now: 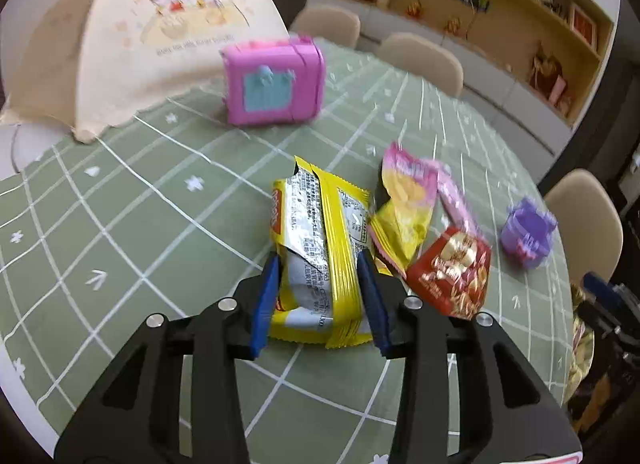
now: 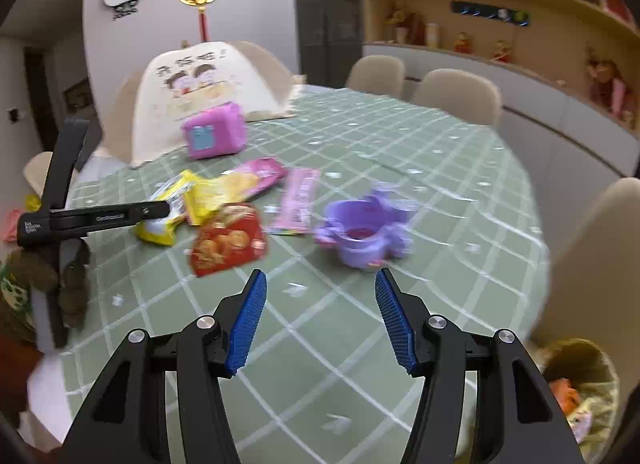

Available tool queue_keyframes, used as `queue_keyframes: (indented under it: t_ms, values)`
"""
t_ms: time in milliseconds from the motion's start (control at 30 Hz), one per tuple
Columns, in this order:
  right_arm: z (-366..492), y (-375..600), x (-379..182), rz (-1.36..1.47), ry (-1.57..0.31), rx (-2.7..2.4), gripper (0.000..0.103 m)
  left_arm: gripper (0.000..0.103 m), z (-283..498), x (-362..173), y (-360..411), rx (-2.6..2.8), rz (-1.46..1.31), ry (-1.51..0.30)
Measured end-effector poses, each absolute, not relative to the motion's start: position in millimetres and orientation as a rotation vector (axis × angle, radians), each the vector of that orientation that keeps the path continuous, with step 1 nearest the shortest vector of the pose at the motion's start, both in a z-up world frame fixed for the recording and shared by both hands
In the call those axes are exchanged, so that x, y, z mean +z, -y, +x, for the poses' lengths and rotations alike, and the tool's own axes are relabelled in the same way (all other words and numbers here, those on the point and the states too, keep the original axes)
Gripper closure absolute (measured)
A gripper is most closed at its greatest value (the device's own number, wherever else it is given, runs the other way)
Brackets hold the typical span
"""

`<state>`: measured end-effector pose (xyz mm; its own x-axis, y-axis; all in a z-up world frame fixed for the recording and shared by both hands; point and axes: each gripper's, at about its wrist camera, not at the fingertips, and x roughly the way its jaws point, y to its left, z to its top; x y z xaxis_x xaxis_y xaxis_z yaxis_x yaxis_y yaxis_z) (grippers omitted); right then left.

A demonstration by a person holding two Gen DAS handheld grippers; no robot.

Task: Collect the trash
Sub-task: 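Move the left gripper to the yellow-white snack bag and grasp it, then hold the yellow bag in the left gripper while the right grasps the red snack tube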

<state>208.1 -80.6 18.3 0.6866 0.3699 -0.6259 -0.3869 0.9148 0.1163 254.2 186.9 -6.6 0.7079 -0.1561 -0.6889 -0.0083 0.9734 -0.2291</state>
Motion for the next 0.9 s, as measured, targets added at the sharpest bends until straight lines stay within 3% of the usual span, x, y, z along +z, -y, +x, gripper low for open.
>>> queue_keyframes:
  t_ms: [267, 467, 900]
  values:
    - [222, -1, 9, -0.26, -0.715, 0.497, 0.049, 0.066, 231, 9, -212, -0.043, -0.328, -0.635]
    - [252, -34, 3, -0.332, -0.741, 0.522, 0.049, 0.065, 232, 9, -217, -0.064, -0.359, -0.633]
    - [283, -46, -20, -0.272, -0.859, 0.567, 0.049, 0.065, 233, 6, -231, -0.112, -0.442, -0.641]
